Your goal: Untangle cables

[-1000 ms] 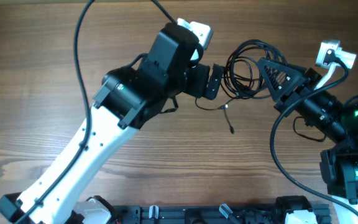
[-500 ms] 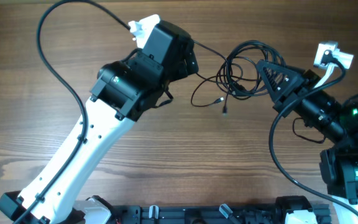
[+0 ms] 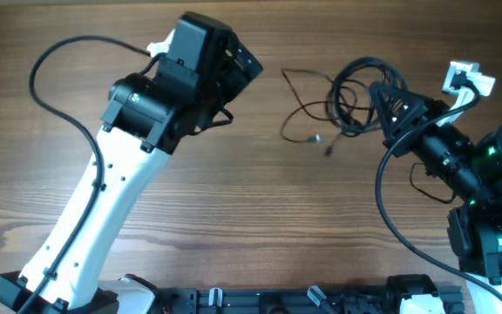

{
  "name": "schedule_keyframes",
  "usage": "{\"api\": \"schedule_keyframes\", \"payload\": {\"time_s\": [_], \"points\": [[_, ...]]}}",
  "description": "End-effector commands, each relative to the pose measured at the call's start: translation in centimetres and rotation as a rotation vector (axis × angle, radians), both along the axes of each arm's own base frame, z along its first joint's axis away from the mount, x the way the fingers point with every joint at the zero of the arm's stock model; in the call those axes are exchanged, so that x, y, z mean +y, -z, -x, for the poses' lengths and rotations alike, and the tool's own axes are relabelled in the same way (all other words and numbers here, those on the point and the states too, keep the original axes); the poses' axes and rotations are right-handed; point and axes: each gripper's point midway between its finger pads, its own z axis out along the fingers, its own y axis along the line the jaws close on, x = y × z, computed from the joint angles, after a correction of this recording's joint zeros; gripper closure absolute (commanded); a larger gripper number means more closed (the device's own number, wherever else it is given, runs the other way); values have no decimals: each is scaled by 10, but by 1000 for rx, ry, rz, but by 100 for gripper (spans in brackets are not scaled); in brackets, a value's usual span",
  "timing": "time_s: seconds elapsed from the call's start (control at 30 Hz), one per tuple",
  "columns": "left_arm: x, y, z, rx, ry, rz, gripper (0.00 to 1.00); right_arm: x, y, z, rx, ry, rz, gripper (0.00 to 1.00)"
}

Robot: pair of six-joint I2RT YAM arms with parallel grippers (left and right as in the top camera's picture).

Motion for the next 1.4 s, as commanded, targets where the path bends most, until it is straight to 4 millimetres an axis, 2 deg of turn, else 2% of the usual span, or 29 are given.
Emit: {"api": "schedule_keyframes", "payload": {"time_s": [0.0,0.1,0.17,0.2,0.27,0.33,0.43,0.5,0.6,0.83,0.87,0.9,0.97,1.1,1.27,1.33,1.37], "points": [[0,-6,-4,70,-121,180,0,-5,-10,-1,-34,32,18,96],[-2,-8,-5,62,-80,184,0,-5,-9,-1,-45,29,36,96],[-6,-12,-7,-15,67,96,0,-5,-9,-1,-49,28,46,96],[-10,-14,-7,-51,145,52,0,-5,-9,-1,-55,26,57,96],[-25,-18,0,-171,465,-86,0,-5,-8,-1,-75,23,87,96],[-37,-16,16,-229,697,-136,0,-5,-5,-1,-81,18,118,96],[-63,-23,53,-360,1084,-103,0,-3,4,2,-89,-7,193,96],[-72,-27,74,-485,1304,-107,0,12,2,13,-154,-122,236,96],[-82,-33,92,-636,1489,-112,0,33,-3,34,-258,-302,274,96],[-100,-36,113,-836,1691,-189,0,39,-4,42,-271,-359,263,96],[-101,-35,114,-847,1703,-197,4,39,-3,41,-270,-359,263,96],[-101,-35,114,-847,1705,-199,21,39,-3,41,-269,-358,263,96],[-101,-35,114,-846,1705,-199,41,39,-4,41,-271,-359,263,96],[-101,-35,115,-846,1706,-198,32,39,-6,41,-259,-355,241,96],[-102,-34,117,-841,1711,-193,32,46,-21,50,-293,-410,183,96],[-103,-34,117,-841,1711,-193,50,49,-24,54,-314,-437,180,96],[-103,-34,117,-841,1711,-193,69,49,-24,54,-311,-437,179,96]]}}
